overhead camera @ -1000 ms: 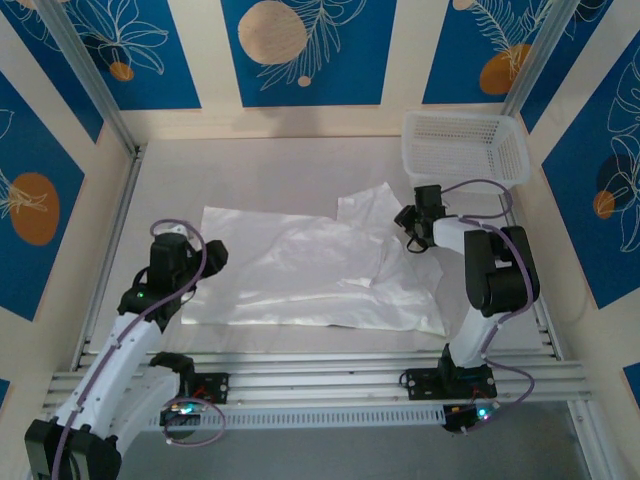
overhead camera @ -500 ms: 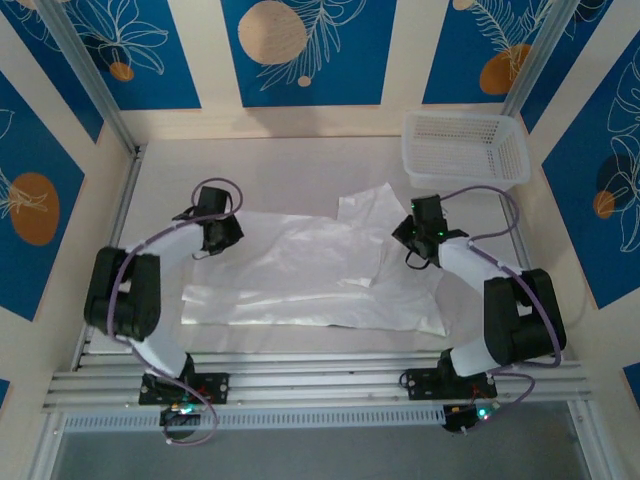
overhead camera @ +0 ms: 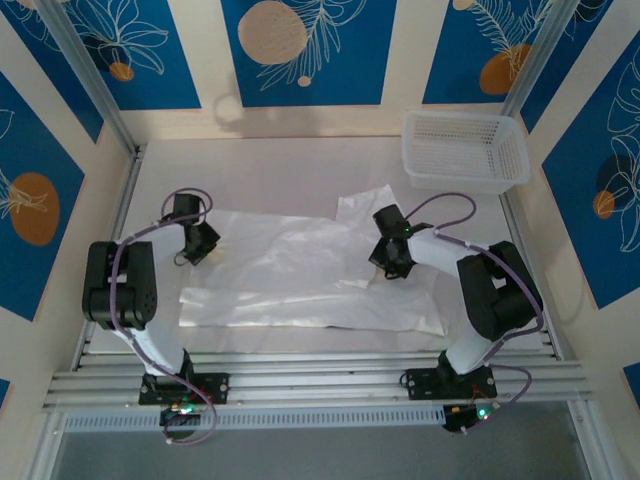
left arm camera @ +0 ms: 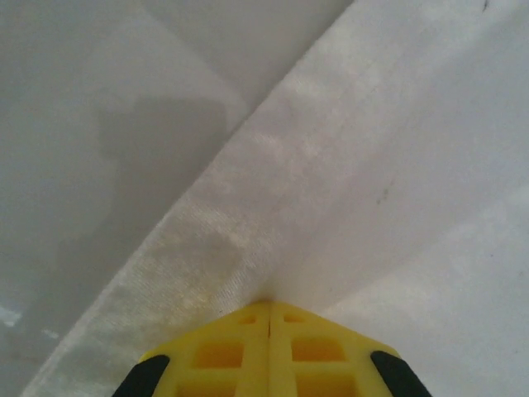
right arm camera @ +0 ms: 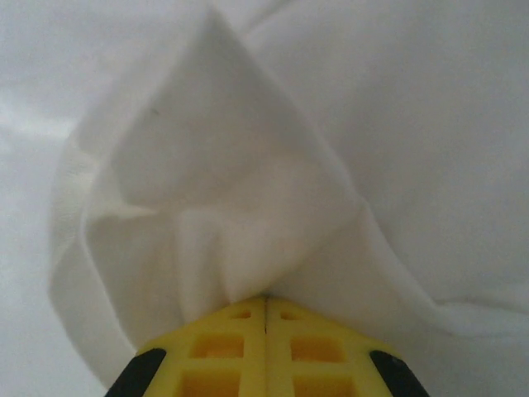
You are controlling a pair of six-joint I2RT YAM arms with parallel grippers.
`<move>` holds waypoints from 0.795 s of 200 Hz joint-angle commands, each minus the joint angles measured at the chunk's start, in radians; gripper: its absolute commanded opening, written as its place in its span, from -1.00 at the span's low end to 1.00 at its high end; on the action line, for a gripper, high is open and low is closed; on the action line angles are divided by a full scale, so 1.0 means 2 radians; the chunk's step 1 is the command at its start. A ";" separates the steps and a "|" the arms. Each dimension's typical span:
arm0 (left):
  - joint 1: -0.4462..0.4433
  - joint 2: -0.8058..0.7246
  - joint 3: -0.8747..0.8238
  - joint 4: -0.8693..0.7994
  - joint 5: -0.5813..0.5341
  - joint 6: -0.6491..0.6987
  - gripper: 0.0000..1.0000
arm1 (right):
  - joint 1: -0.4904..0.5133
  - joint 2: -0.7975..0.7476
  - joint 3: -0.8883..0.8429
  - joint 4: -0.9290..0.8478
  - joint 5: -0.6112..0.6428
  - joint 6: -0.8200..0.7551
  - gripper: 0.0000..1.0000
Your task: Fold the inside-out t-shirt
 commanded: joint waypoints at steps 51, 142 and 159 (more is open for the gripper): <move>0.053 -0.037 -0.023 -0.059 -0.033 -0.007 -1.00 | 0.064 0.051 0.017 -0.003 -0.095 0.046 -1.00; 0.006 -0.179 0.013 -0.038 0.017 0.074 -0.21 | -0.083 -0.008 0.081 0.001 -0.049 -0.257 -0.41; -0.015 -0.200 0.014 -0.025 0.041 0.107 -0.09 | -0.087 0.045 0.134 -0.046 -0.040 -0.275 -0.40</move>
